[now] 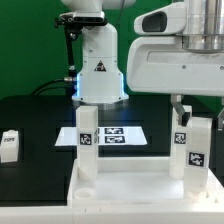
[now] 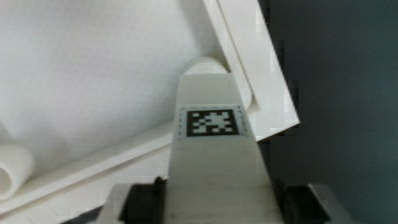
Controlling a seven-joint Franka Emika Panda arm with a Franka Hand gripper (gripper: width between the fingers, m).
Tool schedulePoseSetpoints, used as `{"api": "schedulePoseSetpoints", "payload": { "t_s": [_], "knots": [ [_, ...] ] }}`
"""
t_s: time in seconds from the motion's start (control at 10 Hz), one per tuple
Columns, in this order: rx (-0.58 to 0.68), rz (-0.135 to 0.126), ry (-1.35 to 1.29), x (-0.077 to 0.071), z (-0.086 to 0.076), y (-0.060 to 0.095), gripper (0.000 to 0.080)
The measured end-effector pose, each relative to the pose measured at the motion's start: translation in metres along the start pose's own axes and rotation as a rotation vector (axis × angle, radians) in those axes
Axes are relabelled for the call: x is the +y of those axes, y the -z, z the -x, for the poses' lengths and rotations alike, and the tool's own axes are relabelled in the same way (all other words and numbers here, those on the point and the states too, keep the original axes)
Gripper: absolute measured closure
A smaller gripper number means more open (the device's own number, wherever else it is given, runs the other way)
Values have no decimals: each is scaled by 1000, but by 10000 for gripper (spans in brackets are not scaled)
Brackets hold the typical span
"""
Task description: Assemble desk
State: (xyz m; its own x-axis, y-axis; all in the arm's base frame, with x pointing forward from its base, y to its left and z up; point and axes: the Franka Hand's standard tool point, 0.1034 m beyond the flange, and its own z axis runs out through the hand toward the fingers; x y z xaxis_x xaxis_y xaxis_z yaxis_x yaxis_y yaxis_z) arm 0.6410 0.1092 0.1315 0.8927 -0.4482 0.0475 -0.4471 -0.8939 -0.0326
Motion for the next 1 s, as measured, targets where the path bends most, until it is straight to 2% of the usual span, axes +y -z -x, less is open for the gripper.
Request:
{"api": "schedulePoseSetpoints", "payload": {
  "t_s": [0.2,0.5,0.6,0.7,0.9,1.0],
  "knots": [
    [0,4,-317,-4,4,-1,515],
    [-19,-19,-756,-8,6,-2,515],
    [-21,-36,-956,-16,11,-3,515],
    [-23,-47,-1003,-18,12,-3,515],
    [-23,-46,-999,-17,11,-3,515],
    [-19,-32,-920,-16,12,-2,515]
  ]
}}
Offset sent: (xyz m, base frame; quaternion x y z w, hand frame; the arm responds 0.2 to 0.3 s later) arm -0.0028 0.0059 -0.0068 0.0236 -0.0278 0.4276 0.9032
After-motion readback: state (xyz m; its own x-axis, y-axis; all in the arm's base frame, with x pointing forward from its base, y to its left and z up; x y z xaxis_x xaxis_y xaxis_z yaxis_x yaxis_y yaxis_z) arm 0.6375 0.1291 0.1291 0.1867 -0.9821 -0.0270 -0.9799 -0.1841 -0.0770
